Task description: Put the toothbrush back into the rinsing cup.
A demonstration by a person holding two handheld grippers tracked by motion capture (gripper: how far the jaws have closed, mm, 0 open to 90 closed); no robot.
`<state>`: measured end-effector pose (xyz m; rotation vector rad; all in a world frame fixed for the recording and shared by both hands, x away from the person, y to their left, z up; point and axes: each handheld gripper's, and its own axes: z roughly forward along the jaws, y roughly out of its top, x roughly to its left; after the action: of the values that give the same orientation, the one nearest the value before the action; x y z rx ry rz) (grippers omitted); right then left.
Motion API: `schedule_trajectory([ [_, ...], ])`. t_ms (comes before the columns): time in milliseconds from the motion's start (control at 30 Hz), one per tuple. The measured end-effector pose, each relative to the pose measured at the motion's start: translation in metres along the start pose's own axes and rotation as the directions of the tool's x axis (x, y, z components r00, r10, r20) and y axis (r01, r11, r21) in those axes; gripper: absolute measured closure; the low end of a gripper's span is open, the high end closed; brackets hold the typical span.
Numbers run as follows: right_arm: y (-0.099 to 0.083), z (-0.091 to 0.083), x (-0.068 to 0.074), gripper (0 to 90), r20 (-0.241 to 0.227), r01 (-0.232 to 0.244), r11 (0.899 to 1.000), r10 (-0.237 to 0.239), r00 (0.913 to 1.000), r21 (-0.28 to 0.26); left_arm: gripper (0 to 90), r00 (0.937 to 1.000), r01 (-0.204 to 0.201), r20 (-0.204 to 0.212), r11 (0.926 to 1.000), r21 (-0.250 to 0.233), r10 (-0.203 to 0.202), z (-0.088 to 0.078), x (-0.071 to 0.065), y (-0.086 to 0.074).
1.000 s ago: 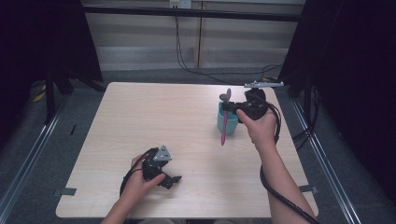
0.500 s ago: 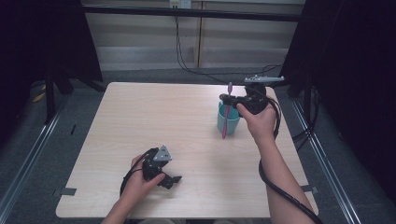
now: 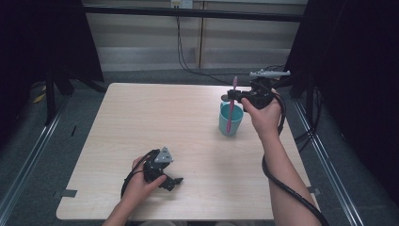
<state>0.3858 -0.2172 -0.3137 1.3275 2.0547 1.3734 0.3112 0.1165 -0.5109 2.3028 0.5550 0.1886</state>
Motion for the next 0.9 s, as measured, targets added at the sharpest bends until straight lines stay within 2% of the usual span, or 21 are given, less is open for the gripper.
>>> schedule_trajectory([
  [400, 0.006, 0.002, -0.012, 84.1, 0.026, -0.021, 0.999, 0.022, 0.9994, -0.036, 0.0, 1.0000, 0.002, 0.000, 1.0000, -0.002, -0.002, 0.000, 0.000, 0.000],
  [900, 0.012, 0.010, -0.016, 84.1, 0.060, -0.024, 0.998, 0.027, 0.9978, -0.059, 0.0, 1.0000, 0.002, 0.001, 1.0000, -0.002, -0.002, 0.000, 0.000, 0.000],
])
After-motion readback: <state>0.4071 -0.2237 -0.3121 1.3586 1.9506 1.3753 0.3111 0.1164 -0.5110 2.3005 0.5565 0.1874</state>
